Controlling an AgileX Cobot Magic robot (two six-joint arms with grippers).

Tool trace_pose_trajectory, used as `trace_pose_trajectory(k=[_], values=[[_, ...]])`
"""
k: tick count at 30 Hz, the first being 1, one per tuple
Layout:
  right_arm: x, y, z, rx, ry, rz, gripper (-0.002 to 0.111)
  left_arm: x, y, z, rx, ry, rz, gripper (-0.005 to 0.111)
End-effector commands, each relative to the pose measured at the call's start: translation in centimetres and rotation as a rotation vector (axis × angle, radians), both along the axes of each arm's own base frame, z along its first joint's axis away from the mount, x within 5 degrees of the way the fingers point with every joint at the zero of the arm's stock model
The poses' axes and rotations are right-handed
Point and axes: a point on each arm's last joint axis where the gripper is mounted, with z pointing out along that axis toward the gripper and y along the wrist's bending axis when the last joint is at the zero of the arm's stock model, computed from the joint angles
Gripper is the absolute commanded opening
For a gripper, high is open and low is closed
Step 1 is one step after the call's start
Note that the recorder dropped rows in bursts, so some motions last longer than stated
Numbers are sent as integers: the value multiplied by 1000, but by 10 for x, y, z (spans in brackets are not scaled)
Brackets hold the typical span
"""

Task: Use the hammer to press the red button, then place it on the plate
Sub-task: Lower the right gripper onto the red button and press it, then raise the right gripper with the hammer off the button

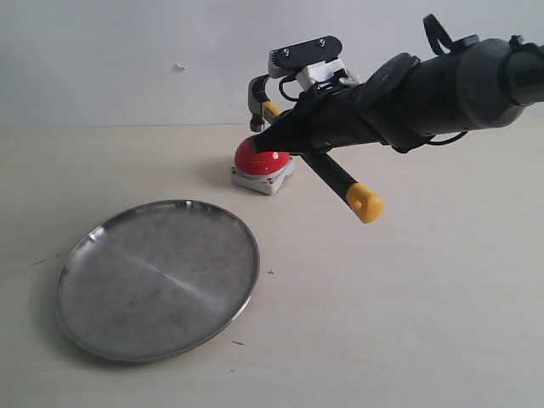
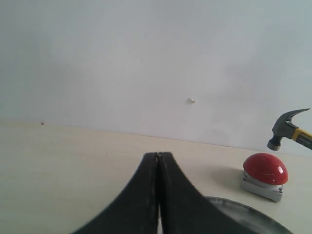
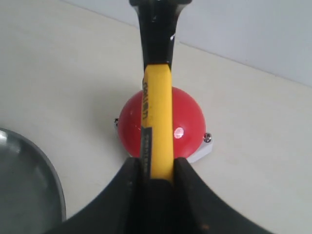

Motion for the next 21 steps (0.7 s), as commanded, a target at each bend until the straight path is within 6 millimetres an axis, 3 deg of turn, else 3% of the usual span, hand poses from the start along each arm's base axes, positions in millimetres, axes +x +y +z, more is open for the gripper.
trace_pose_trajectory(k=[1, 4, 8, 14, 17, 20, 21], values=[[6, 1, 1, 4, -25, -25, 0, -1, -1, -1, -5, 3, -5, 0], [7, 1, -2, 0, -23, -28, 0, -1, -1, -1, -5, 3, -5, 0], [6, 0, 16, 21, -64, -32, 0, -1, -1, -1, -5, 3, -5, 0], [-8, -10, 87, 93, -223, -55, 0, -1, -1, -1, -5, 3, -5, 0], [-16, -14, 109, 119, -269, -57, 0, -1, -1, -1, -5, 3, -5, 0], [-12, -12, 99, 100, -252, -51, 0, -1, -1, -1, -5, 3, -5, 0], [-6, -9, 80, 78, -214, -51, 0, -1, -1, -1, -5, 3, -5, 0]])
